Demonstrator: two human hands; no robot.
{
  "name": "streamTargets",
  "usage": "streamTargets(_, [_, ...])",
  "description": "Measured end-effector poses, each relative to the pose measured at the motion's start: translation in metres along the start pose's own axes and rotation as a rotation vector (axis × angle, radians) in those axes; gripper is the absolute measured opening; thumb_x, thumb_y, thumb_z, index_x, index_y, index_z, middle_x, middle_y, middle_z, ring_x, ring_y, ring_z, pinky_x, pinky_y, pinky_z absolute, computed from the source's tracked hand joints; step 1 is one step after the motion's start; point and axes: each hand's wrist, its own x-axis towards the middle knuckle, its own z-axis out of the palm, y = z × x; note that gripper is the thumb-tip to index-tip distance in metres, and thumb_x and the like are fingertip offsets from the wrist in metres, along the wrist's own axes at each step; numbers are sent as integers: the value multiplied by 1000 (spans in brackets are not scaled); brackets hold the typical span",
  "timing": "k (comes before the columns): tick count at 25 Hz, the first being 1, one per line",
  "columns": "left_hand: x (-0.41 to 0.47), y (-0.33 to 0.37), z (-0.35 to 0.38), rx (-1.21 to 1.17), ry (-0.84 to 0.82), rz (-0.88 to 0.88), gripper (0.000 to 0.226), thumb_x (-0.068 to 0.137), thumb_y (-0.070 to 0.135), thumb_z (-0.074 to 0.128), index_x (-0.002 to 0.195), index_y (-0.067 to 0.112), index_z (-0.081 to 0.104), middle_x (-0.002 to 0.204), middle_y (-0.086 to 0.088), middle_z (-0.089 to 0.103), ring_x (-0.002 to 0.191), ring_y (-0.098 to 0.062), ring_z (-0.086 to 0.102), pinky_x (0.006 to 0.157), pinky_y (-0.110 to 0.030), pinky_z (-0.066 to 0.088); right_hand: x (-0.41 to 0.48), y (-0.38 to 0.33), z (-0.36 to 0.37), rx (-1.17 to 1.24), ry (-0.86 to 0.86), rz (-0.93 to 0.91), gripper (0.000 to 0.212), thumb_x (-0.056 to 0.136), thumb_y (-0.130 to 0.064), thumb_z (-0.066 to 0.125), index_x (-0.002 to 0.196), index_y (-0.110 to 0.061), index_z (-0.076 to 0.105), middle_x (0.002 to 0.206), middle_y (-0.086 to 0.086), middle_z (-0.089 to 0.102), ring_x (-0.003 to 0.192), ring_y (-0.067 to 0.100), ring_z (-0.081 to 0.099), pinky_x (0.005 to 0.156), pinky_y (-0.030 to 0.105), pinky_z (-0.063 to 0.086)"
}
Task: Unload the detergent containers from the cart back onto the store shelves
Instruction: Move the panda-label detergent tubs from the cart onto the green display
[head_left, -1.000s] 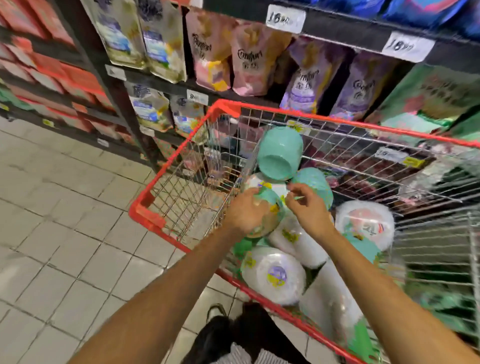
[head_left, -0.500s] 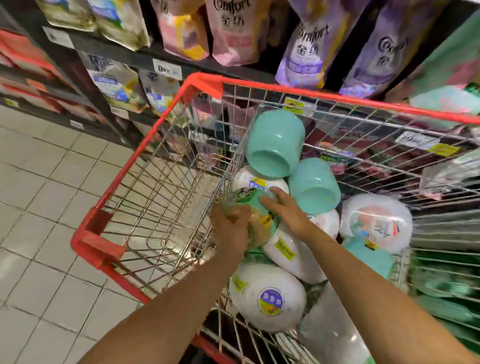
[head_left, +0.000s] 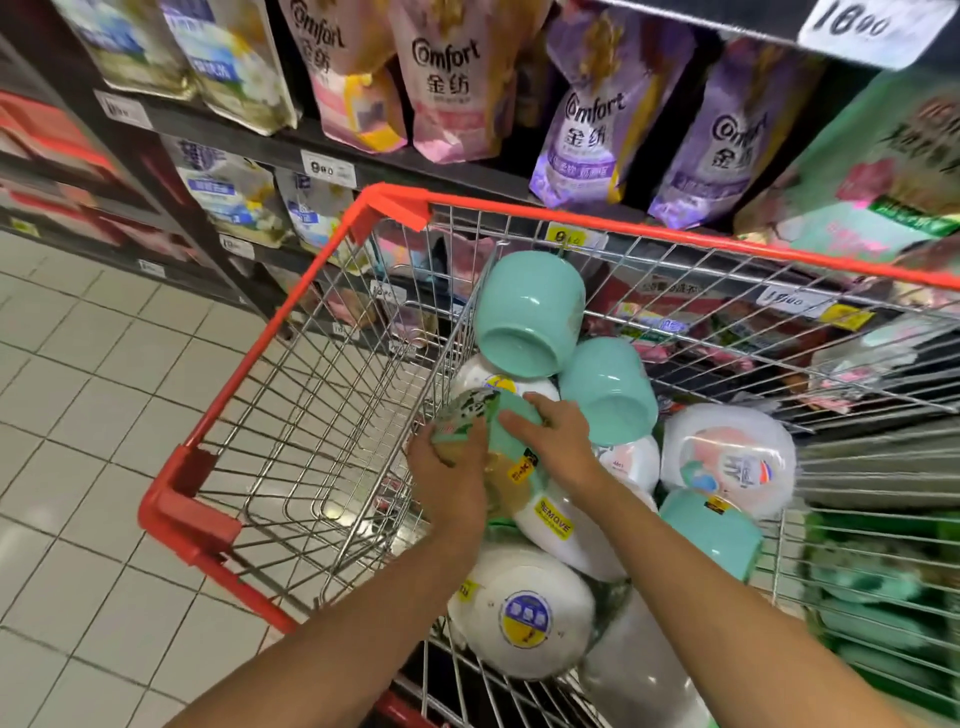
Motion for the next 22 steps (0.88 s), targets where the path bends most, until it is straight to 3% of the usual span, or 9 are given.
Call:
streamTargets(3, [-24, 9, 1, -100, -66, 5, 59, 78, 41, 75, 128, 24, 49, 126, -4, 58, 108, -20, 63, 87, -40, 57, -7, -16, -15, 81, 96, 39, 27, 82, -29, 74, 102, -11, 71, 114, 28, 58, 109, 33, 53, 99, 51, 44])
streamTargets(5, [-43, 17, 0, -111, -131, 89, 59, 68, 48, 78, 119, 34, 52, 125, 2, 58, 112, -17, 61, 88, -36, 56, -19, -23, -28, 150, 167, 77, 21, 83, -29, 73, 98, -17, 68, 116, 25, 56, 111, 34, 52, 102, 52, 42])
streamTargets(7, [-56, 27, -1, -4, -188, 227, 70, 62, 46, 77, 126, 29, 52, 139, 1, 49, 129, -17, 49, 102, -44, 47, -40, -28, -38, 360, 202, 157, 19, 83, -30, 73, 92, -24, 58, 106, 17, 57, 102, 27, 59, 90, 42, 51])
streamTargets(9, [-64, 38, -3, 152, -236, 381, 71, 67, 37, 77, 132, 19, 52, 148, 2, 39, 137, -10, 38, 110, -43, 38, -61, -32, -45, 599, 177, 241, 30, 81, -31, 73, 95, -24, 48, 95, 6, 62, 81, 15, 65, 66, 28, 53])
streamTargets(13, [-65, 69, -19, 275, -335, 737, 51, 74, 19, 81, 120, 13, 59, 140, 6, 42, 127, 6, 38, 105, -6, 27, -94, -34, -60, 579, -34, 311, 64, 66, -38, 83, 117, -15, 52, 108, 5, 70, 94, 20, 68, 75, 34, 55])
streamTargets(15, [-64, 93, -28, 309, -482, 828, 50, 69, 21, 81, 115, 16, 62, 135, 8, 47, 124, 8, 42, 106, -10, 30, -104, -37, -65, 665, -127, 330, 64, 67, -43, 79, 124, -23, 56, 114, 2, 70, 95, 18, 69, 72, 34, 57])
streamTargets(18, [-69, 122, -38, 419, -707, 957, 52, 65, 19, 81, 114, 17, 63, 135, 4, 53, 129, -5, 46, 113, -28, 34, -112, -45, -70, 800, -223, 366, 49, 71, -59, 61, 106, -27, 74, 117, 8, 70, 97, 27, 70, 80, 46, 58])
streamTargets(20, [-71, 132, -43, 480, -800, 992, 57, 66, 21, 80, 120, 19, 60, 140, 6, 50, 136, -8, 41, 115, -35, 32, -115, -47, -71, 814, -275, 341, 57, 64, -57, 70, 109, -22, 72, 116, 11, 70, 96, 29, 70, 80, 48, 58])
streamTargets(22, [-71, 138, -47, 536, -846, 1016, 68, 67, 31, 80, 129, 31, 52, 146, 14, 41, 139, -2, 34, 115, -32, 31, -119, -47, -70, 851, -307, 300, 80, 49, -48, 88, 119, -16, 64, 117, 14, 69, 96, 31, 70, 82, 49, 56])
